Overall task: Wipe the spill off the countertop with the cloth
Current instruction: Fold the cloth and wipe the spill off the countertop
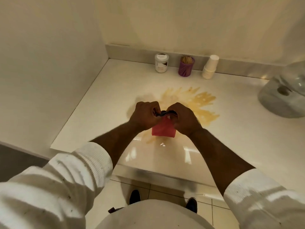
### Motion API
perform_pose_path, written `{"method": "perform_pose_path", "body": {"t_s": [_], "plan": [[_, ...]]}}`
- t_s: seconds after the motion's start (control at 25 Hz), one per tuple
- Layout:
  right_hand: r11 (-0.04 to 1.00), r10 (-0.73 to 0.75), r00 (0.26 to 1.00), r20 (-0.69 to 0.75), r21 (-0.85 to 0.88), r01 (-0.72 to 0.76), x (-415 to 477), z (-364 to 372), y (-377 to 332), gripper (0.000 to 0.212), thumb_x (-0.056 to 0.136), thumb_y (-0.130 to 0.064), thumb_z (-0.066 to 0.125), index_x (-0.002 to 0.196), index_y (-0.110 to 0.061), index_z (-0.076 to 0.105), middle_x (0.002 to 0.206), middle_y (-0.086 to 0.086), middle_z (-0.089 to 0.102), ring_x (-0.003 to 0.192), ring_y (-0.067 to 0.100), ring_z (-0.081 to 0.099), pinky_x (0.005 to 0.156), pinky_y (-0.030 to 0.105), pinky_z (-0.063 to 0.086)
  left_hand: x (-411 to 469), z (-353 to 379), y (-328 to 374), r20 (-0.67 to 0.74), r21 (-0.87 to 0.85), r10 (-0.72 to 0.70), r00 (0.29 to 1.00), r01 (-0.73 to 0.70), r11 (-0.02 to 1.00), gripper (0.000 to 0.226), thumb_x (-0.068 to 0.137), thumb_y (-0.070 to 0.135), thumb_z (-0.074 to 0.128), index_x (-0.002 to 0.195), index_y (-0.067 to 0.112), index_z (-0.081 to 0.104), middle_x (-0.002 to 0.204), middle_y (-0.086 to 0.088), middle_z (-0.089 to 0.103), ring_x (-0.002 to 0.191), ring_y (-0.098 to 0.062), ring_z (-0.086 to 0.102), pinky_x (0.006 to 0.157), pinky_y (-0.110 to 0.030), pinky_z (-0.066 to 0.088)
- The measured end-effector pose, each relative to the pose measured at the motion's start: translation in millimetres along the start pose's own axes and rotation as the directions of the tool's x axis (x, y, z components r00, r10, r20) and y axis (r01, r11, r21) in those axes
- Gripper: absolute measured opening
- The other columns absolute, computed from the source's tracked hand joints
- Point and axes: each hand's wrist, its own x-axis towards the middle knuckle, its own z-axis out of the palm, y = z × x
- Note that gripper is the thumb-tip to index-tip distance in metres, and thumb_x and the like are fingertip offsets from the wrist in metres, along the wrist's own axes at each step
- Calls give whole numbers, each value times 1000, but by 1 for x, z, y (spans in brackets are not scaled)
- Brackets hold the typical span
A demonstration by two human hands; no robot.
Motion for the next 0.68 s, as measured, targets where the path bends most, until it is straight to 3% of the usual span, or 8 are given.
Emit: {"method": "perform_pose_path", "body": {"t_s": [0.12, 0.28, 0.4, 0.52, 0.68], "plan": [[994, 70, 998, -2, -88, -70, 13, 24, -26, 21, 89, -11, 66, 110, -12, 69, 106, 5, 68, 93, 26, 65, 76, 33, 49, -3, -22, -34, 26, 39, -8, 1000, 7, 999, 29, 69, 44, 58, 80, 20, 68, 72, 2, 72, 72, -20, 69, 86, -44, 50], [967, 173, 985, 15, -194, -166, 32, 42, -32, 25, 94, -18, 57, 114, -9, 69, 110, 13, 68, 97, 37, 65, 77, 45, 55, 6, -21, -53, 43, 140, -61, 997, 55, 989, 29, 77, 36, 52, 98, 27, 71, 90, 5, 75, 90, -21, 68, 103, -44, 38], [954, 179, 984, 0, -245, -173, 42, 50, -22, 27, 92, -11, 56, 115, -7, 70, 112, 16, 68, 100, 40, 65, 78, 46, 56, 16, -12, -59, 58, 176, -120, 991, 108, 978, 37, 85, 30, 56, 121, 27, 63, 111, 7, 74, 110, -18, 64, 114, -45, 26], [938, 234, 971, -49, -252, -239, 50, 55, -13, 37, 89, 2, 62, 125, -2, 66, 132, 20, 63, 119, 40, 61, 93, 44, 53, 23, -9, -80, 78, 243, -97, 992, 75, 967, 53, 90, 28, 62, 142, 23, 50, 137, 3, 61, 130, -19, 52, 119, -45, 19], [924, 335, 942, -13, -192, -332, 47, 71, -17, 43, 99, -13, 54, 141, -4, 55, 144, 18, 57, 127, 36, 57, 101, 39, 48, 28, -14, -116, 123, 308, -164, 979, 119, 944, 60, 96, 27, 57, 152, 16, 37, 159, -5, 40, 148, -24, 33, 123, -47, 15]]}}
